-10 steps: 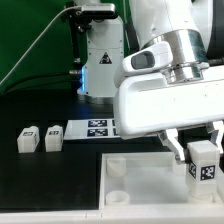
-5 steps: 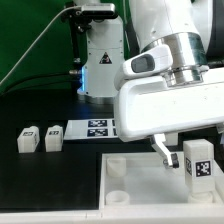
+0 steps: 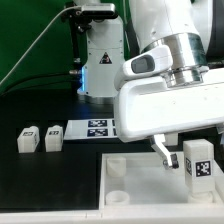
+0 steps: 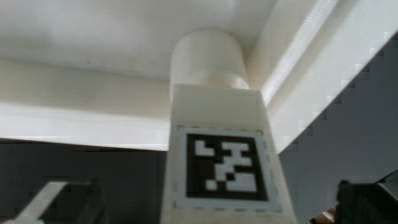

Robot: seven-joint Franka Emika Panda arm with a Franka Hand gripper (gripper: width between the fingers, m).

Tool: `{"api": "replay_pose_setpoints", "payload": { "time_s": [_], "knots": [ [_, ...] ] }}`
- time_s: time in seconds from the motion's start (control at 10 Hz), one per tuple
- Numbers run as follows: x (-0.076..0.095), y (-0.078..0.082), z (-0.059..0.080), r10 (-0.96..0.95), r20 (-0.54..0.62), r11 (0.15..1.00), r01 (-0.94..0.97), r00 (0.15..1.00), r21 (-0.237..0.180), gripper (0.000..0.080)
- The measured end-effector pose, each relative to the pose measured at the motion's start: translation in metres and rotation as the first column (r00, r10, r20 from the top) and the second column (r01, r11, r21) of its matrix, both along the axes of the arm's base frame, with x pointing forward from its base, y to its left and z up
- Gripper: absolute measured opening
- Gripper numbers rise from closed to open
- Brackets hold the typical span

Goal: Assemble one leg

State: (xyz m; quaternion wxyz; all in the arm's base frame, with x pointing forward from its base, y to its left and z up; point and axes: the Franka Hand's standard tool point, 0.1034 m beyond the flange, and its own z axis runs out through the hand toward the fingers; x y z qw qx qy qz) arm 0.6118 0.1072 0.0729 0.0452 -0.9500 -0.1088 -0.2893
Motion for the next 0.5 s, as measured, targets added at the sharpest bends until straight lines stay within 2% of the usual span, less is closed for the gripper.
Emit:
{"api": "replay_pose_setpoints", "payload": {
  "time_s": [0.1,0.2,0.3,0.4,0.5],
  "knots": [
    [0.0,0.0,0.0,0.001,-0.004,1.0,-0.001,1.0,0.0,0.0649],
    [-0.001,0.003,0.001,0.01,-0.073,1.0,-0.01,0.997,0.005,0.0649],
    [0.005,0.0,0.015,0.013,-0.08,1.0,-0.012,0.997,0.003,0.0649],
    [0.009,-0.001,0.021,0.014,-0.094,1.0,-0.014,0.995,0.003,0.0649],
    [0.004,0.004,0.017,0.024,-0.206,1.0,-0.021,0.978,0.016,0.0649]
  ]
}}
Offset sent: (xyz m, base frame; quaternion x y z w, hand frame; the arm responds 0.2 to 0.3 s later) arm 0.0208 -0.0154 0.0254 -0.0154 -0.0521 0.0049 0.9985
